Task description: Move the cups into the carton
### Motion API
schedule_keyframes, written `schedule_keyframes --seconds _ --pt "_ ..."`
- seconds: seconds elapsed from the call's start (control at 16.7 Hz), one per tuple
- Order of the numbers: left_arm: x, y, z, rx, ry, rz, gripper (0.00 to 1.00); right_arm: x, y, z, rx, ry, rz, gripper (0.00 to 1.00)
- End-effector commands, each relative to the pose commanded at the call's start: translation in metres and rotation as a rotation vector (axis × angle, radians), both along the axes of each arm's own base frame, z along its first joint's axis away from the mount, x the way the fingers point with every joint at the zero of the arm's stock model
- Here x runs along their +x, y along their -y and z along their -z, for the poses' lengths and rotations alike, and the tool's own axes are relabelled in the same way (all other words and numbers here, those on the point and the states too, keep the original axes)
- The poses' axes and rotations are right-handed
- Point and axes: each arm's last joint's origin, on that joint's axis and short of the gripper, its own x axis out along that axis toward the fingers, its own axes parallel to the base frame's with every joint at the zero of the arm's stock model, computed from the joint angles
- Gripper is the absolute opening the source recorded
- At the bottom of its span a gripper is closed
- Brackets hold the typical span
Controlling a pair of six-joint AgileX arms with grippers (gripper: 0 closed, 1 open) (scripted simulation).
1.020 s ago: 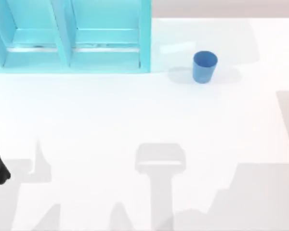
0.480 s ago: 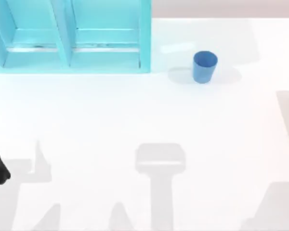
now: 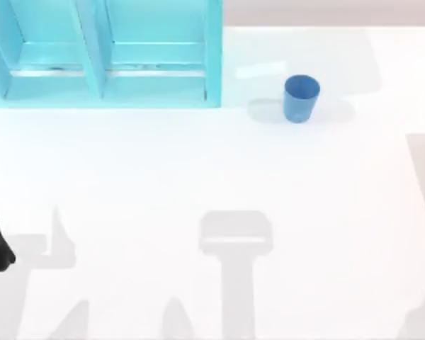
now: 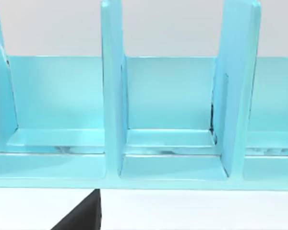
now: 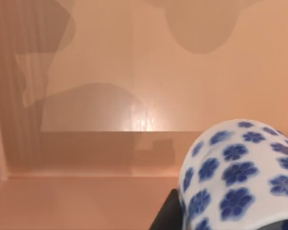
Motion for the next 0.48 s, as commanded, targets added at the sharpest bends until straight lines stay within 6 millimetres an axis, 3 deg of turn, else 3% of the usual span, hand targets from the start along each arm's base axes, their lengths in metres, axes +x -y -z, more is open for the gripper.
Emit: schedule_keyframes --seconds 0.3,0.48 --pt "0.0 0.0 0.0 0.0 0.0 0.0 1.0 -0.0007 -0.0004 0.0067 0.001 -0.001 0.0 0.0" --pt "0.0 0.0 0.0 0.0 0.0 0.0 1.0 -0.0007 -0.0004 0.0067 0.001 -0.001 0.0 0.23"
